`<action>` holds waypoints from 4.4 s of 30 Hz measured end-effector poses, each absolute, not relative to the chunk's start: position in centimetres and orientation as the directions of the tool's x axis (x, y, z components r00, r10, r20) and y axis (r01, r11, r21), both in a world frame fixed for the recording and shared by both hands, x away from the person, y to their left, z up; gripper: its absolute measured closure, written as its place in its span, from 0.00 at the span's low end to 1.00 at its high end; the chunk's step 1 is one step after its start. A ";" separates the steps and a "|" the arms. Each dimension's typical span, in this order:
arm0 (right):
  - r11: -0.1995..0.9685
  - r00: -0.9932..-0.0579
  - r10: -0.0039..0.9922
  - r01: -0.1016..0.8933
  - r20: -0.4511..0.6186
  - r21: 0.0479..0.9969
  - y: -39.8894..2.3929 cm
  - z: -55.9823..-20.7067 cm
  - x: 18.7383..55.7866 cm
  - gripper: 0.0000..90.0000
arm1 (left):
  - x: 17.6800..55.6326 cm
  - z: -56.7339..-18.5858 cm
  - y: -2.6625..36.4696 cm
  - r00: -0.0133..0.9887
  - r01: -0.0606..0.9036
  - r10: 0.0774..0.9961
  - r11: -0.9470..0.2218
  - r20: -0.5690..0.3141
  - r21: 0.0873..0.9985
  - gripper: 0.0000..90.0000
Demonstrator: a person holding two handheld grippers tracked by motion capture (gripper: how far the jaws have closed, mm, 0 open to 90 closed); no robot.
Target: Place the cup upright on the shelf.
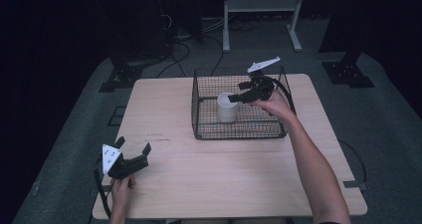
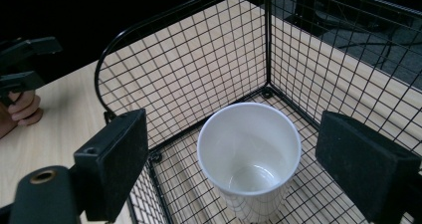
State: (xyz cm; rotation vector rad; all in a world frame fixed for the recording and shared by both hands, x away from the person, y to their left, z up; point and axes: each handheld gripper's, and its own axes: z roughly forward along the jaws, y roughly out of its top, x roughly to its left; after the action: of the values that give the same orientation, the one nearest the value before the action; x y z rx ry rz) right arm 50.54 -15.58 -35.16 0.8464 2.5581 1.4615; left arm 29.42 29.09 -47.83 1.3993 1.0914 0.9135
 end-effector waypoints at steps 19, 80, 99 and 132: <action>0.394 -0.865 0.460 0.400 0.199 0.827 -17.1 -34.6 48.1 0.14 | 29.4 -47.8 29.1 0.280 0.124 0.959 0.006 -0.041 0.992 0.00; 0.368 -0.874 0.444 0.378 0.196 0.850 -24.3 -36.9 39.4 0.14 | 29.4 -47.8 28.9 0.275 0.124 0.961 -0.013 -0.022 0.992 0.00; 0.357 -0.860 0.469 0.392 0.200 0.848 -26.0 -38.4 37.6 0.14 | 29.4 -47.8 28.9 0.275 0.124 0.961 -0.014 -0.021 0.992 0.00; 0.344 -0.837 0.508 0.414 0.204 0.843 -28.3 -41.2 34.5 0.14 | 29.4 -47.8 28.8 0.274 0.124 0.961 -0.017 -0.017 0.992 0.00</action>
State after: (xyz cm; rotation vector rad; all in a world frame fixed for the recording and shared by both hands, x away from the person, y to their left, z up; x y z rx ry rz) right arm 34.52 -28.31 -41.22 0.8593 2.4965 1.5222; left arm 29.39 28.85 -47.83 1.4189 1.0877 0.9384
